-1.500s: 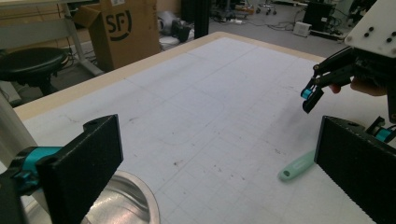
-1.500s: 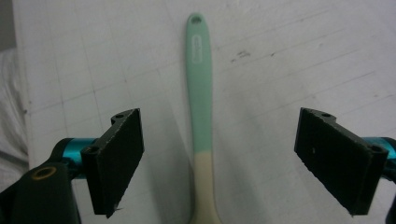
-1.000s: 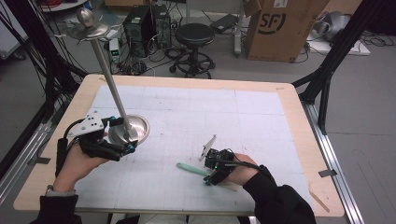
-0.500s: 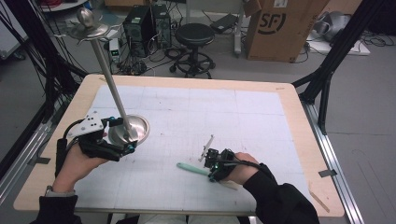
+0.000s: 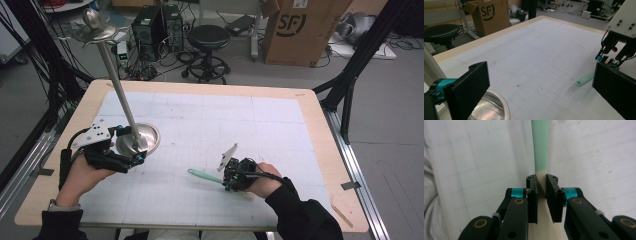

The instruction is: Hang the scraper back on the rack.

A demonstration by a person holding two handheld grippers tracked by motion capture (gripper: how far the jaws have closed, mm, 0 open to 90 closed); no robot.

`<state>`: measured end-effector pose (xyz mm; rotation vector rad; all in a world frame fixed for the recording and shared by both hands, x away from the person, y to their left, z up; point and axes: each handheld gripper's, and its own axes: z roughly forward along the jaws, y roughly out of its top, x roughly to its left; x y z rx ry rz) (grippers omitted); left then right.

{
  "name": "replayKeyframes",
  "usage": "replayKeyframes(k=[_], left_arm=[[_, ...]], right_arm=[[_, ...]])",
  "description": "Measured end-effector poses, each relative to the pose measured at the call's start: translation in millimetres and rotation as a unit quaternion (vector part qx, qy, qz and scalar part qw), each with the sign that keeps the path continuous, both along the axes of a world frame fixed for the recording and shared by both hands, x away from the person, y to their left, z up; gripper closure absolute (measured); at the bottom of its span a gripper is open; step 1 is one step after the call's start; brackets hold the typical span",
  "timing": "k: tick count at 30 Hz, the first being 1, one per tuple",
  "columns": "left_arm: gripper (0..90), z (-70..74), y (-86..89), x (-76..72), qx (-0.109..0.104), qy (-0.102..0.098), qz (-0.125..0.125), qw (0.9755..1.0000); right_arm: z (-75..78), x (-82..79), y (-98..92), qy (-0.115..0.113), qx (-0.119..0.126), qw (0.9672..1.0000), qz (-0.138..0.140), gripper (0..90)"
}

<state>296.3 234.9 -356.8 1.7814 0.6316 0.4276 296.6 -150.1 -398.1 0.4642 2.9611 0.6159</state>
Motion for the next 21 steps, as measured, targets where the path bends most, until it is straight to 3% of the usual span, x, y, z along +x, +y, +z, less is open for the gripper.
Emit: replayKeyframes(k=[4, 9, 12, 16, 21], left_arm=[[1.7, 1.0, 1.1, -0.7, -0.003, -0.003, 0.002, 1.0000], [1.7, 2.0, 3.4, -1.0, -0.006, -0.005, 0.004, 1.0000], [1.7, 2.5, 4.0, -1.3, -0.009, -0.005, 0.005, 0.9999], [1.7, 2.7, 4.3, -1.5, -0.009, -0.006, 0.005, 0.9999], [1.7, 2.7, 4.0, -1.6, -0.008, -0.006, 0.004, 0.9999]], right_arm=[[10.1, 1.9, -7.5, -0.019, 0.055, 0.9982, -0.014, 80.3], [19.9, 3.7, -15.0, -0.039, 0.136, 0.9891, -0.041, 80.3], [23.8, 5.0, -17.2, -0.053, 0.178, 0.9810, -0.057, 80.3], [29.2, 6.9, -17.3, -0.068, 0.239, 0.9664, -0.064, 80.3], [34.0, 10.6, -10.7, -0.082, 0.285, 0.9533, -0.057, 80.3]])
